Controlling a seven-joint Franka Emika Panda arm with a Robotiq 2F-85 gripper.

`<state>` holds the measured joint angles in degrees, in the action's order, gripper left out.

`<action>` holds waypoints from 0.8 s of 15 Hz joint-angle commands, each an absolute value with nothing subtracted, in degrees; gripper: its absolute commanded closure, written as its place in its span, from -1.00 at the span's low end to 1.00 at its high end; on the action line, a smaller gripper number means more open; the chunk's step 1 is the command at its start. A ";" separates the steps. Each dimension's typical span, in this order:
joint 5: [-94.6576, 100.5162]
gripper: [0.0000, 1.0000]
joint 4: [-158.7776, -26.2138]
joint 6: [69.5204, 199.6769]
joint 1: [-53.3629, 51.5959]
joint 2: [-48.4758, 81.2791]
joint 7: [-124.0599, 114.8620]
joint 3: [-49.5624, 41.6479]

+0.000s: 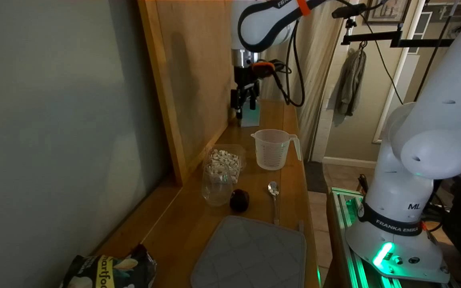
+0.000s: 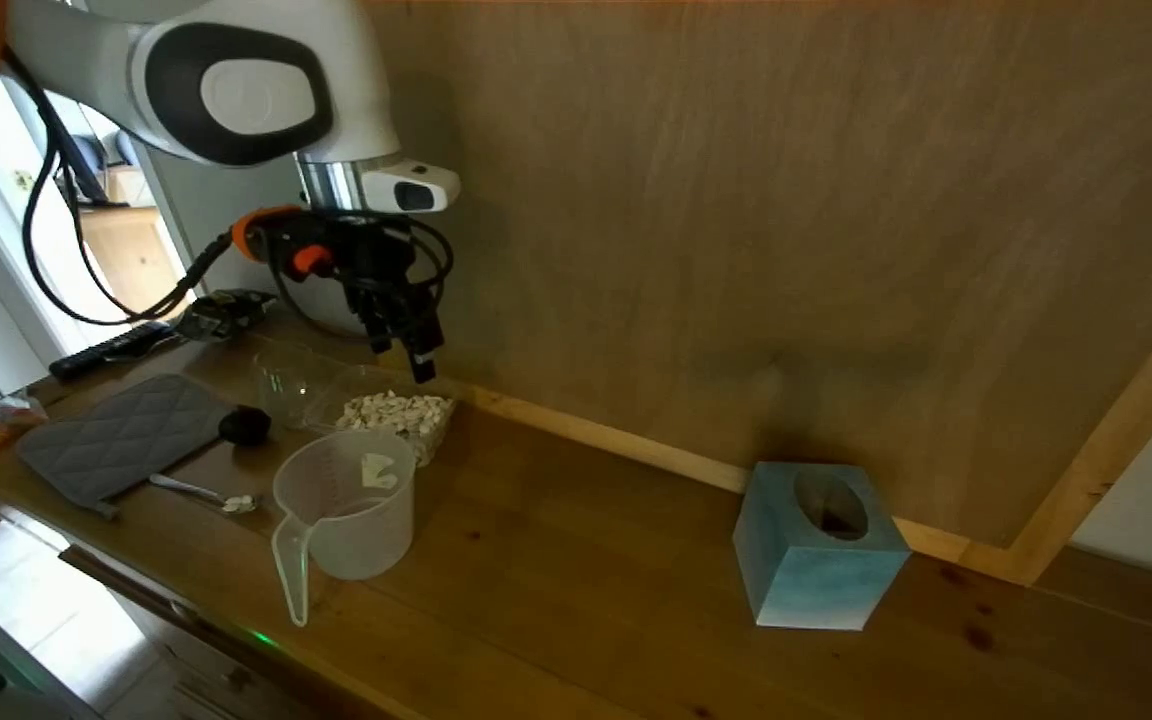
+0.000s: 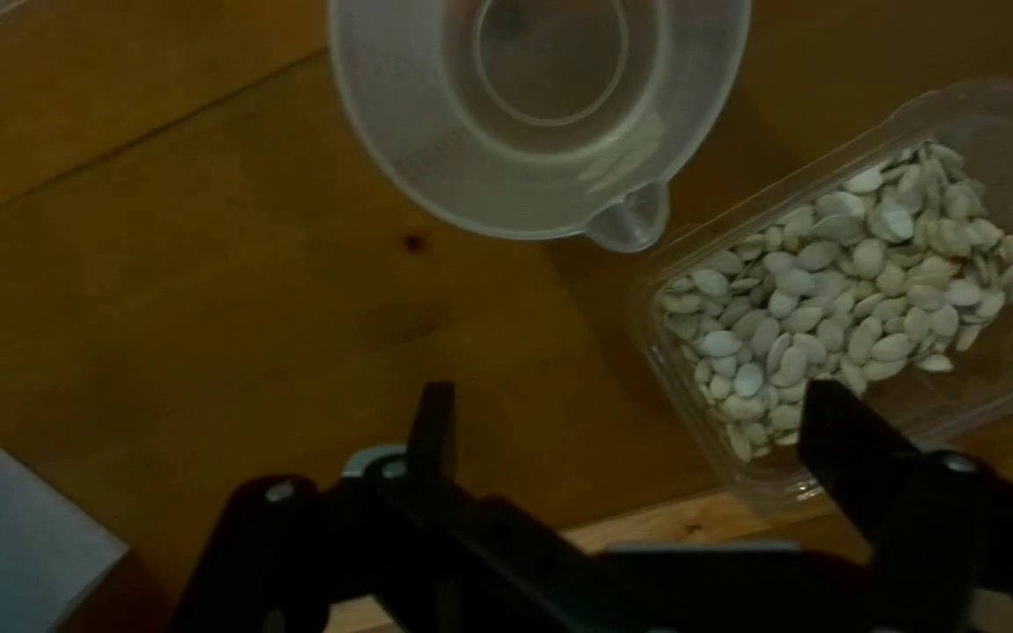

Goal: Pour the contents of the clear jug into the glass cup

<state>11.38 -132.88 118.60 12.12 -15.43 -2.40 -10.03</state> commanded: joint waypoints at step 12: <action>15.18 -1.00 -123.44 105.34 14.99 -3.14 21.77 -18.14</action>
